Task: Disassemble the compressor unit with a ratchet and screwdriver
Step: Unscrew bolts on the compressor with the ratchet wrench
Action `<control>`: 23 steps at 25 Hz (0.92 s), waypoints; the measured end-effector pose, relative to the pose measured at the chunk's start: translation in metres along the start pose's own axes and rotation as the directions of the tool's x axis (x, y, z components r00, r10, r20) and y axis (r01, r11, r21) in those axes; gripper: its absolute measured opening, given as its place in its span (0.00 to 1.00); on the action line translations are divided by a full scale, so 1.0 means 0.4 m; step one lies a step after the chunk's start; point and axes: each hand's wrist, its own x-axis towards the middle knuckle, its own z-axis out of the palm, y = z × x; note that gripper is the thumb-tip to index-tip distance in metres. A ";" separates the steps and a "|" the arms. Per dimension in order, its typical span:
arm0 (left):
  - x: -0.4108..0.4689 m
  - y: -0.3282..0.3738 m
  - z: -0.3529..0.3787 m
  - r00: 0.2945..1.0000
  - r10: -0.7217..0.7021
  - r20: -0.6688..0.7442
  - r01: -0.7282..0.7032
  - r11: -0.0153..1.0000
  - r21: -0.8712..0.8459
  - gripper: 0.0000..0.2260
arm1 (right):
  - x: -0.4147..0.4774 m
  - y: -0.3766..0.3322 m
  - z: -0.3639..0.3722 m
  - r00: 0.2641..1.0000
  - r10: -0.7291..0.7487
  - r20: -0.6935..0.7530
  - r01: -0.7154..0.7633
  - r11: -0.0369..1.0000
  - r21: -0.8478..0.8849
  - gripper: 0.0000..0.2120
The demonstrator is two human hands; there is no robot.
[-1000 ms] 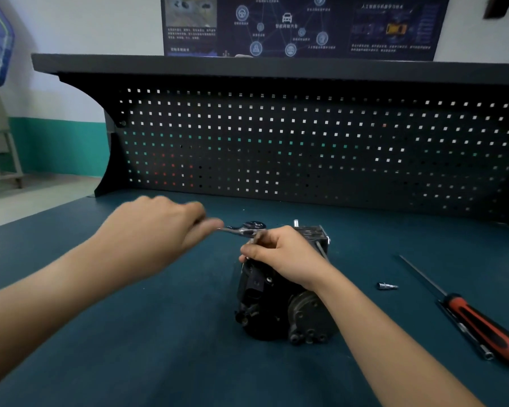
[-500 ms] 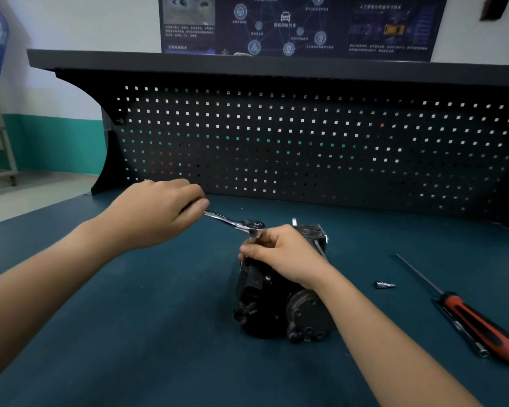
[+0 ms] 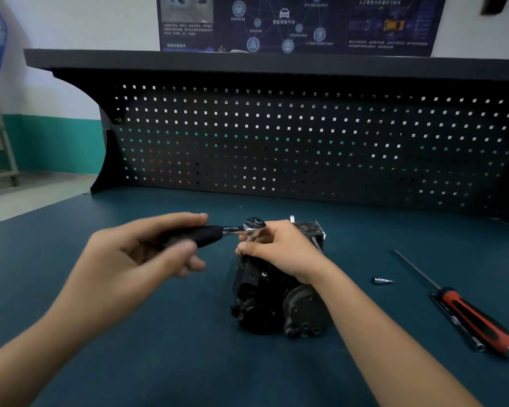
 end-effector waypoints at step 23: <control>0.141 -0.059 0.135 0.712 -0.583 -0.391 0.102 0.637 -0.764 0.16 | -0.068 0.011 -0.059 0.982 0.061 0.180 0.026 0.897 -0.442 0.33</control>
